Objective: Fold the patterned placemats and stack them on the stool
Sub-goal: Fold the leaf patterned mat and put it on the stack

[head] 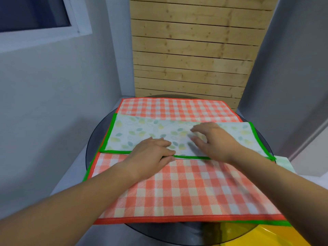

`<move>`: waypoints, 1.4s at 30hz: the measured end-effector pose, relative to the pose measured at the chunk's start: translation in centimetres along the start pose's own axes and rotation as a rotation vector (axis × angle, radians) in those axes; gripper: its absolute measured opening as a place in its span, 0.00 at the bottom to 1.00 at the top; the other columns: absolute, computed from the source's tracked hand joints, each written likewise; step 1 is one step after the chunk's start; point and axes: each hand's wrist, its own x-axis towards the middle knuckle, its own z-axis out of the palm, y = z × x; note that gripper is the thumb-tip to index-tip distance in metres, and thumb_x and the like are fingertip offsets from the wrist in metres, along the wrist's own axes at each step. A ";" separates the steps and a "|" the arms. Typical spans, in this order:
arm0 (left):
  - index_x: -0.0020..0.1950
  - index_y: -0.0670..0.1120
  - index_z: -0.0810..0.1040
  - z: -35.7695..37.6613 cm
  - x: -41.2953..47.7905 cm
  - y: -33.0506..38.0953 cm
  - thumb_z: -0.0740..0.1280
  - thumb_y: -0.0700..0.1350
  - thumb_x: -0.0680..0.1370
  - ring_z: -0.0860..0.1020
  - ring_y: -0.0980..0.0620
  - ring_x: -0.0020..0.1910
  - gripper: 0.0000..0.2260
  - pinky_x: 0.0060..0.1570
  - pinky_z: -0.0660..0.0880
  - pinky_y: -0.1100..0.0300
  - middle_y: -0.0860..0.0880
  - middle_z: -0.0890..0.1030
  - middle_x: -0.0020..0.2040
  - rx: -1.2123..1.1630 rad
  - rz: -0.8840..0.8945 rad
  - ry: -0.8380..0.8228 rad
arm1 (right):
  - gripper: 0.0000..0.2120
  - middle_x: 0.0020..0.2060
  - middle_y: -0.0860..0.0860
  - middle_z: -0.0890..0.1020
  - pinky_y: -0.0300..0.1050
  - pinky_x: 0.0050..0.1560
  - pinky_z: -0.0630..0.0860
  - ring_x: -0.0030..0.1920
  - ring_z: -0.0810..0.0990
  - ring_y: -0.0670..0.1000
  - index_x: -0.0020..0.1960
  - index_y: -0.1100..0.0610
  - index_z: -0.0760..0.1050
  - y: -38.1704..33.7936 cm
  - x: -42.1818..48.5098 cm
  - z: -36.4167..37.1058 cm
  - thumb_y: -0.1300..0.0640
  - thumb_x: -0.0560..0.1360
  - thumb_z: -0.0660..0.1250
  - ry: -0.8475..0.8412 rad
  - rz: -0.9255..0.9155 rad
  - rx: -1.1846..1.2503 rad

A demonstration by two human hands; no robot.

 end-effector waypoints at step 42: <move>0.81 0.40 0.39 -0.9 5.9 -6.3 0.44 0.56 0.83 0.38 0.42 0.80 0.31 0.76 0.32 0.44 0.38 0.39 0.81 0.201 -0.800 -0.132 | 0.29 0.81 0.51 0.48 0.48 0.78 0.40 0.80 0.43 0.49 0.81 0.57 0.42 -0.4 3.3 4.8 0.48 0.84 0.45 -0.249 0.156 -0.068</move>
